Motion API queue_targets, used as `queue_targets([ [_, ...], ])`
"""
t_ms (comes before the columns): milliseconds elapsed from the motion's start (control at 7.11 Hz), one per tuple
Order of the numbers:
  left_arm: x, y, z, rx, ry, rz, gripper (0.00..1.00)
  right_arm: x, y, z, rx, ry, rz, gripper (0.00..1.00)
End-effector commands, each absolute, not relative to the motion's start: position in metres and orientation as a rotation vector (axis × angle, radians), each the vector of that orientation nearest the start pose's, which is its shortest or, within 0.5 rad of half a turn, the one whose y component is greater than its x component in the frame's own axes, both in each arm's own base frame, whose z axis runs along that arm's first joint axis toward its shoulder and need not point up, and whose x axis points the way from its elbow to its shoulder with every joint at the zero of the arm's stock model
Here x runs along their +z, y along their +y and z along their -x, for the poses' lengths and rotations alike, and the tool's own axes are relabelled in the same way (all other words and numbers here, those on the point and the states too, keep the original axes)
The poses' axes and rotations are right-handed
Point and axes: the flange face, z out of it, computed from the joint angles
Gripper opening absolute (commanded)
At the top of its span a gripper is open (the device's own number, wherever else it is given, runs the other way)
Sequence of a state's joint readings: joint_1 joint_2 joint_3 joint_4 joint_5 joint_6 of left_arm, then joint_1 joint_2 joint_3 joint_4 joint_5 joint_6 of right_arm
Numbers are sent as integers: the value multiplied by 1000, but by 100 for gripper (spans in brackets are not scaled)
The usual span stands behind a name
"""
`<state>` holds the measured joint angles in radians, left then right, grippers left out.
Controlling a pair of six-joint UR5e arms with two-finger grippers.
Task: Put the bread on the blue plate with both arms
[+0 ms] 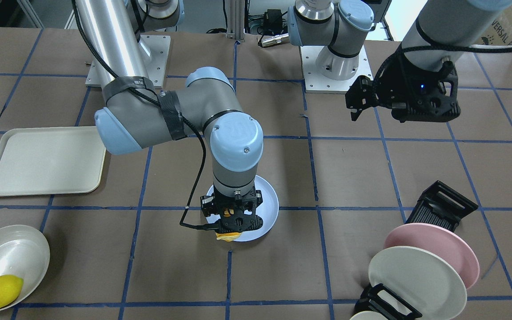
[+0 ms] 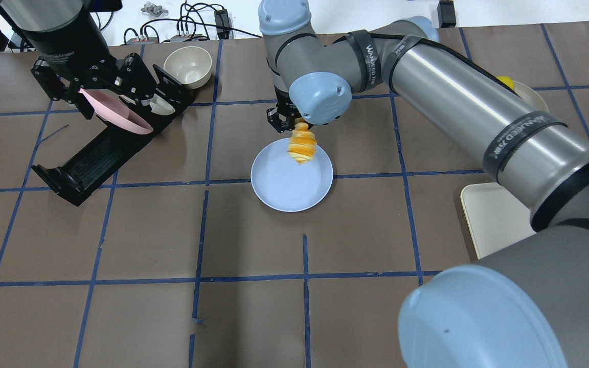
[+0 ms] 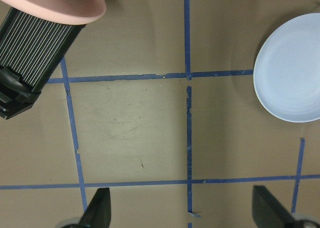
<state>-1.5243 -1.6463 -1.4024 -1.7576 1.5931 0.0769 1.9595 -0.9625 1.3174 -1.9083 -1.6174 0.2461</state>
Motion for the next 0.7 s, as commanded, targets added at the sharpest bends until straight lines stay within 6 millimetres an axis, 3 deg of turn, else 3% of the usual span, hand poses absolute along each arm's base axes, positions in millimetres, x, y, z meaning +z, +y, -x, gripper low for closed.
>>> queue_targets([
  [0, 524, -508, 113, 116, 3131, -56, 100, 231, -603, -401, 38, 3189, 256, 2],
  [281, 525, -505, 112, 110, 3120, -59, 100, 198, -580, -390, 58, 3190, 272, 2],
  [562, 522, -504, 112, 119, 3119, -61, 100, 196, -579, -391, 9, 3177, 260, 3],
])
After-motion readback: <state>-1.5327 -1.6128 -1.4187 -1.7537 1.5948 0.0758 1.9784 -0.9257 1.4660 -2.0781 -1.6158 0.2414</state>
